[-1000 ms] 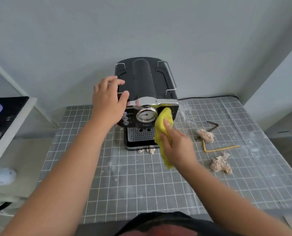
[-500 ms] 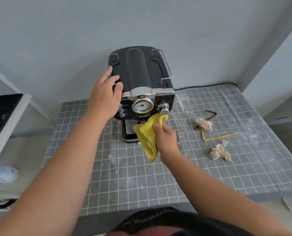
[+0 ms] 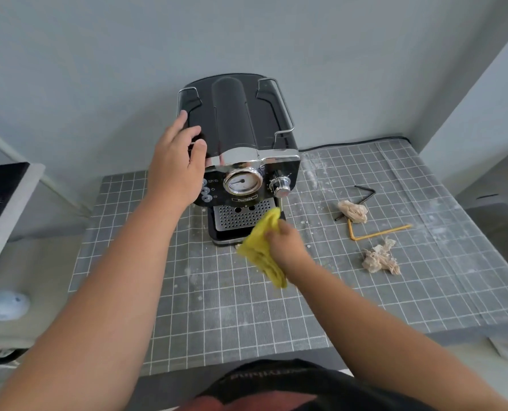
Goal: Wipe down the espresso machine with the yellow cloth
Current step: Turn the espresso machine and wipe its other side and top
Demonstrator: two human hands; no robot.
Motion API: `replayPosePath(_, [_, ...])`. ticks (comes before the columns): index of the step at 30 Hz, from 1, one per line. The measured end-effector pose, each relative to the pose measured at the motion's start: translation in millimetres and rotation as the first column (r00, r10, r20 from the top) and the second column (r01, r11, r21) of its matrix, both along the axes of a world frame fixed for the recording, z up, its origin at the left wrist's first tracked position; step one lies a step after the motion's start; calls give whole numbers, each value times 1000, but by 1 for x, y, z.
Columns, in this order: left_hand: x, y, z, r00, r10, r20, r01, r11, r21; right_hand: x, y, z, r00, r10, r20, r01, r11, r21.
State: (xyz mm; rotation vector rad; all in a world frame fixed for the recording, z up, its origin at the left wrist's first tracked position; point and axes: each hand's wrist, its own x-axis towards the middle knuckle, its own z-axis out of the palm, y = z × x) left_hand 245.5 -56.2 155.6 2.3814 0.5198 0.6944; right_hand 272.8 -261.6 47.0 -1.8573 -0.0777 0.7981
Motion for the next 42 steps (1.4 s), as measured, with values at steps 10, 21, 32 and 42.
replayPosePath(10, [2, -1, -5, 999, 32, 33, -32, 999, 6, -33, 37, 25, 959, 277, 58, -283, 933, 221])
replayPosePath(21, [-67, -31, -27, 972, 67, 226, -31, 987, -157, -23, -21, 5, 797, 329, -506, 93, 762, 641])
replayPosePath(32, [-113, -84, -68, 946, -178, -270, -119, 586, -802, -28, -3, -5, 785, 238, -572, 177, 798, 576])
replayPosePath(42, [-120, -85, -87, 967, -71, -246, -148, 629, -763, -39, -8, -19, 896, 315, -314, -158, 885, 437])
